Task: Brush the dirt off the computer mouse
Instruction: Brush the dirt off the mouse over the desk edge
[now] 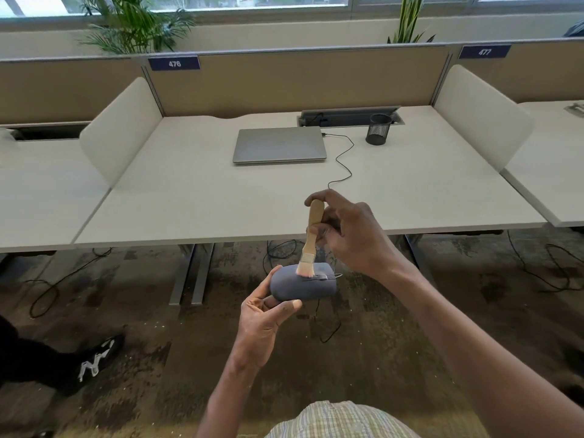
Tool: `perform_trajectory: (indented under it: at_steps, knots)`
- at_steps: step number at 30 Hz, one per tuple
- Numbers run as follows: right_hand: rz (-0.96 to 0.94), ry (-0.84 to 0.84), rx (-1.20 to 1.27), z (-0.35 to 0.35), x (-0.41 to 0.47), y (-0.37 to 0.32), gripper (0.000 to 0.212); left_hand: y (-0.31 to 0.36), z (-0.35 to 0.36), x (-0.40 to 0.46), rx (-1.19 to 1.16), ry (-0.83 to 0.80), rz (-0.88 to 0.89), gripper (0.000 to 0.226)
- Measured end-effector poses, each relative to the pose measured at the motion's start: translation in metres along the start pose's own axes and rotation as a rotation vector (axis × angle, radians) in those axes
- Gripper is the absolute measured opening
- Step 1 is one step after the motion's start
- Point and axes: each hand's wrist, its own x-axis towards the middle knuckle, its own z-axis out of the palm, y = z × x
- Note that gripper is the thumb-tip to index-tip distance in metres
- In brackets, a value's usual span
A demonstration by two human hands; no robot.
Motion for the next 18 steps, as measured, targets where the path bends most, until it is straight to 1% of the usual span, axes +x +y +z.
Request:
perform_trajectory:
  at_steps: [2,4,7,10,12,14,16,18]
  knots:
    - [0.016,0.052,0.000,-0.001,0.003,0.001,0.038,0.000,0.000,0.001,0.006,-0.004,-0.004,0.072]
    - [0.019,0.081,0.006,-0.002,0.008,0.000,0.042,0.002,0.000,0.001,0.013,-0.011,-0.007,0.070]
    - [0.045,0.054,-0.020,0.003,0.013,-0.002,0.052,0.003,0.000,0.000,0.028,-0.023,-0.003,0.069]
    - [0.156,0.030,-0.065,0.003,0.015,0.002,0.059,0.001,0.001,-0.003,0.027,-0.028,-0.005,0.075]
    - [0.226,0.035,-0.109,0.000,0.016,0.003,0.057,0.000,0.002,-0.004,0.029,-0.033,-0.005,0.081]
    - [0.232,0.073,-0.158,-0.001,0.019,0.001,0.057,0.002,0.001,-0.005,0.033,-0.025,-0.002,0.084]
    - [0.224,0.096,-0.150,0.000,0.021,-0.005,0.057,0.002,0.001,-0.005,0.039,-0.019,0.005,0.084]
    - [0.227,0.053,-0.148,0.001,0.022,-0.008,0.050,0.002,0.001,-0.005,0.043,-0.022,0.005,0.084]
